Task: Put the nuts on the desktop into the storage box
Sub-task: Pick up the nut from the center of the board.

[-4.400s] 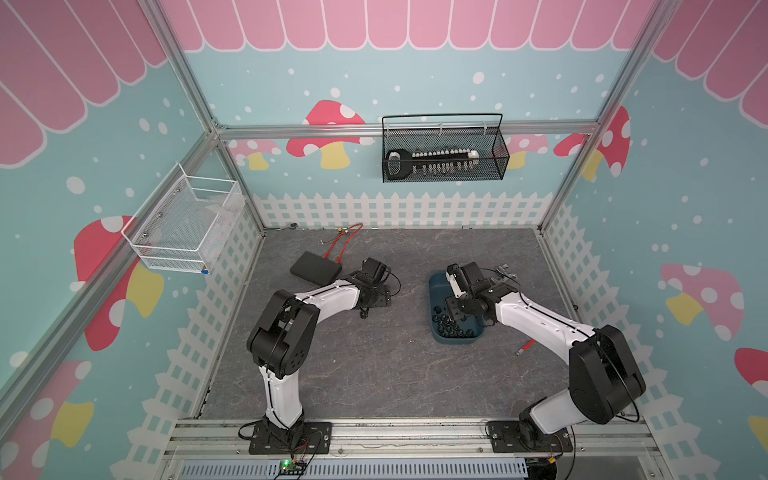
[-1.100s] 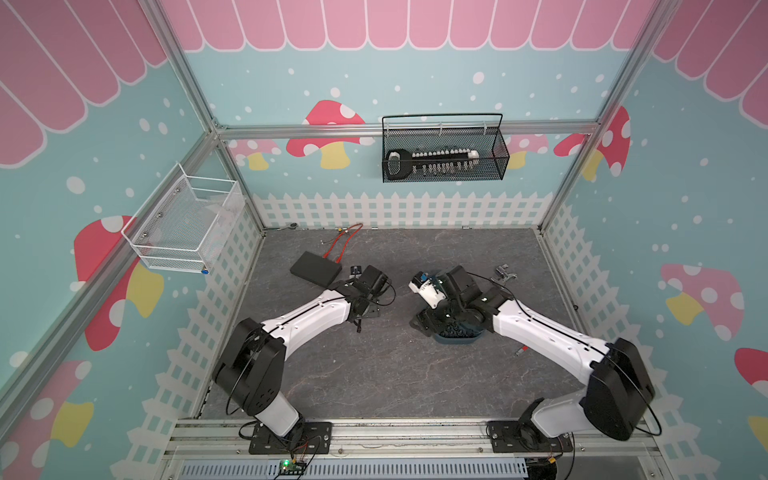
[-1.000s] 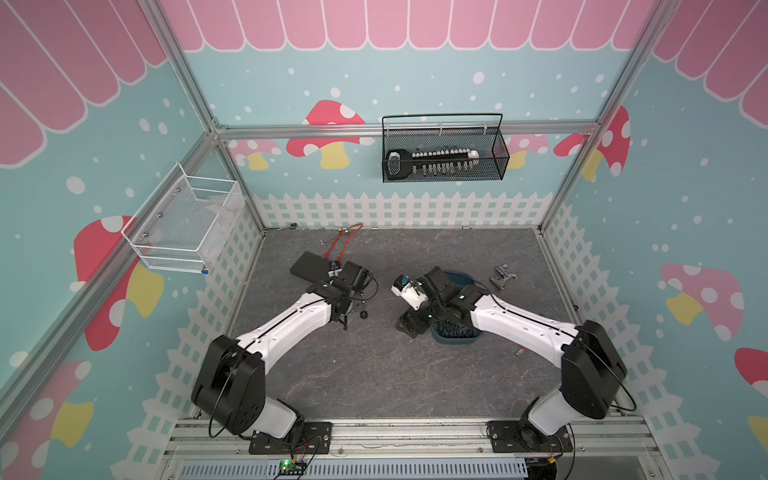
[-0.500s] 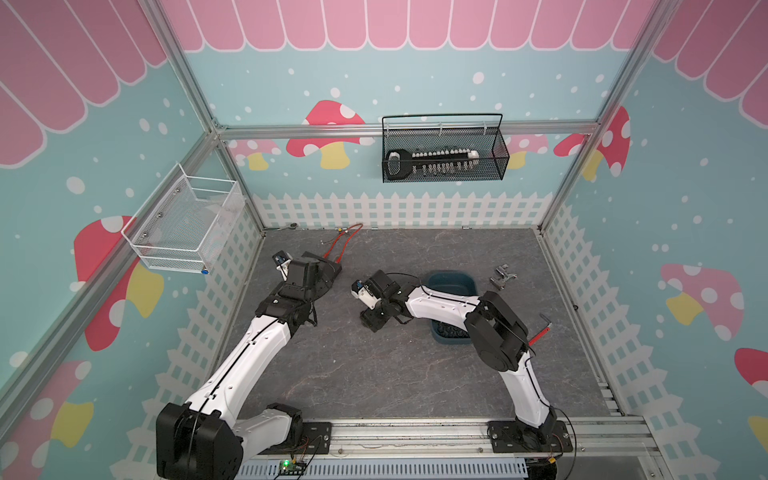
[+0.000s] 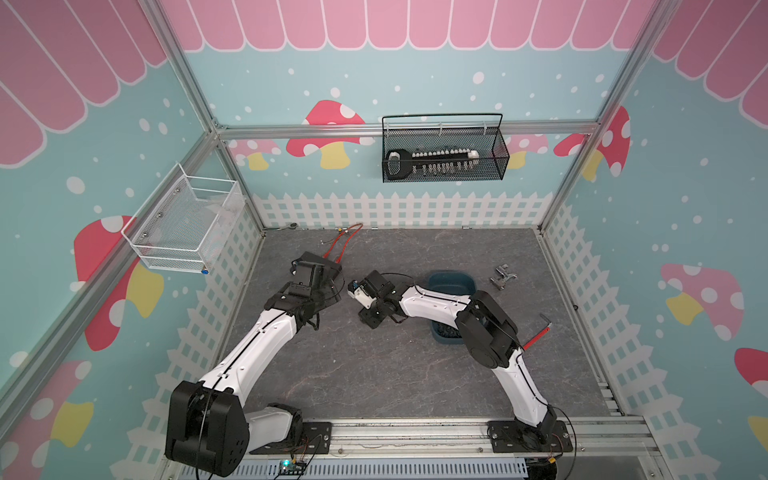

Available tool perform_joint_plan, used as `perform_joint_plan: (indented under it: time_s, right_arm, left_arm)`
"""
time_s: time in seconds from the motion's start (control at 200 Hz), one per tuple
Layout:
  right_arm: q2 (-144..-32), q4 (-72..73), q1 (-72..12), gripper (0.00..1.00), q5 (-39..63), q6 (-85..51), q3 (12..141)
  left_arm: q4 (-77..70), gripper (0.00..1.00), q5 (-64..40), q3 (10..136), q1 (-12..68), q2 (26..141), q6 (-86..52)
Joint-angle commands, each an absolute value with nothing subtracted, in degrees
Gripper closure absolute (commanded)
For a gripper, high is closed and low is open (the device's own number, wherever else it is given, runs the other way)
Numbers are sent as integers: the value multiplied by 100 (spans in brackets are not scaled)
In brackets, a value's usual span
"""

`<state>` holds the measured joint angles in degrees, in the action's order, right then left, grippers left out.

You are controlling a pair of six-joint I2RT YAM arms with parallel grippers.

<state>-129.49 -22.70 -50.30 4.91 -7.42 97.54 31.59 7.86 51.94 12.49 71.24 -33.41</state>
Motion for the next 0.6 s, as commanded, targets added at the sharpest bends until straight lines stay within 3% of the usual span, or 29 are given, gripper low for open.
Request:
perform_joint_plan:
  time_s: [0.0, 0.21, 0.485, 0.595]
  right_arm:
    - [-13162, -2380, -5062, 57, 462, -742, 9852]
    - [-13278, -2386, -5062, 62, 344, -756, 9947]
    - [-13355, -2447, -5062, 89, 275, -826, 9976]
    - [-13319, -2451, -5062, 92, 223, -835, 9958]
  left_arm:
    - [3395, 23, 356, 5138, 1222, 6777, -3032]
    - [3636, 22, -254, 5145, 1222, 6448, -2805]
    - [3670, 21, -378, 5000, 1224, 6350, -2727]
    - [3674, 21, -432, 5017, 1222, 6381, -2703]
